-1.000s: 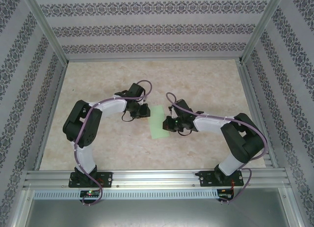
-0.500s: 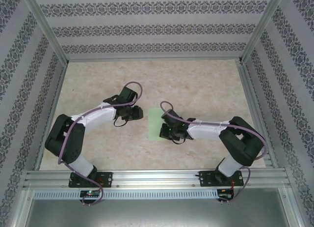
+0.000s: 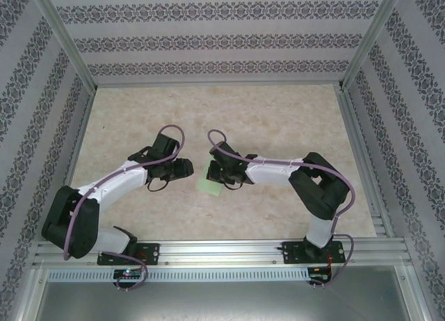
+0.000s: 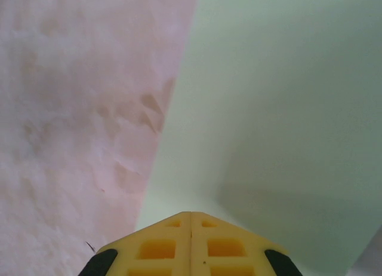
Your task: Fold a paper plane with a square sheet of paper (pick it up from the middle)
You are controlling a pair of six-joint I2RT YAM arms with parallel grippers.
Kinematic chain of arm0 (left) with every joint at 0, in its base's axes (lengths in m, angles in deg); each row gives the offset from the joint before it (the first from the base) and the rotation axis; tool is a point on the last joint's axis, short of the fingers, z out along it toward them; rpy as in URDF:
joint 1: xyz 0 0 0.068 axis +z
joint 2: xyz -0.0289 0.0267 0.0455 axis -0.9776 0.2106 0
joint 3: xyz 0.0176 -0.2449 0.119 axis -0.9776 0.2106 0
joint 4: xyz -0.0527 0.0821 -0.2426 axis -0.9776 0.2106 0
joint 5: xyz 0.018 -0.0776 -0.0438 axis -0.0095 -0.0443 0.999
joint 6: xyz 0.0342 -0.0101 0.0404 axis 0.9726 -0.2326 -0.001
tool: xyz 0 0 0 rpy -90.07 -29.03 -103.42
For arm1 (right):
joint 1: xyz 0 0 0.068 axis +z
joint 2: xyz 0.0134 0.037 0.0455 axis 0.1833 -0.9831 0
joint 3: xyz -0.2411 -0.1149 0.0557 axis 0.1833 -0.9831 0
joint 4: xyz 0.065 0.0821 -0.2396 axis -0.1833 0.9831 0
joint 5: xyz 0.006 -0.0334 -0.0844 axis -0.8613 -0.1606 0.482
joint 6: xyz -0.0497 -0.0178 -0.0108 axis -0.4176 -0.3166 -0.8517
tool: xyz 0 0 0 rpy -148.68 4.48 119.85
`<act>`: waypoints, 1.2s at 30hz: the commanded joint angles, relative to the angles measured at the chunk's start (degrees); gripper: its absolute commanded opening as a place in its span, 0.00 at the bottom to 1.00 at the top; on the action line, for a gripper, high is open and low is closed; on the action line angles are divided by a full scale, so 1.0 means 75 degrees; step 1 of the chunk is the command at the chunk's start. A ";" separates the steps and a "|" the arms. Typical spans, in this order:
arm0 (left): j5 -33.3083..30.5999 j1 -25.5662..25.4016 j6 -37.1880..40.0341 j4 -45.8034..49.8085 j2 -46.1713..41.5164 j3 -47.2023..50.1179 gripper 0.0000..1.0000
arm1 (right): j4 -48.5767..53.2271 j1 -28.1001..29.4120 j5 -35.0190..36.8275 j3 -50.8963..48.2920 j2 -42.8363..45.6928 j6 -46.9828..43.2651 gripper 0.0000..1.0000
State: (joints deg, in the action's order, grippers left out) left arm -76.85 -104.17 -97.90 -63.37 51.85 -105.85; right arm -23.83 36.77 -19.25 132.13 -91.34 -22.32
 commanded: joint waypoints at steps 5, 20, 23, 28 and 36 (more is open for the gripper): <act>0.0600 -0.0423 -0.0485 -0.0699 0.0124 -0.0028 0.49 | 0.0583 -0.0888 -0.0610 0.0534 -0.0261 -0.1449 0.03; 0.0737 -0.1700 -0.1022 -0.1370 0.1287 -0.0551 0.28 | 0.1873 -0.1789 0.0356 0.0574 -0.0585 -0.1408 0.01; 0.0739 -0.1852 -0.1050 -0.1394 0.1442 -0.0673 0.27 | 0.1855 -0.1807 0.0546 0.0279 -0.0224 -0.1225 0.01; 0.0625 -0.2073 -0.1046 -0.1509 0.1458 -0.0695 0.27 | 0.1445 -0.1779 0.0389 -0.0087 0.0608 -0.1145 0.01; 0.0567 -0.2482 -0.1141 -0.1696 0.1790 -0.0916 0.23 | -0.0418 -0.1839 -0.0298 -0.1663 0.2204 -0.1186 0.03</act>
State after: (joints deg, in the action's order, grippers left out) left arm -71.71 -121.17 -105.42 -73.49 63.96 -110.59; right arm -20.17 23.76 -19.01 123.00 -76.58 -31.68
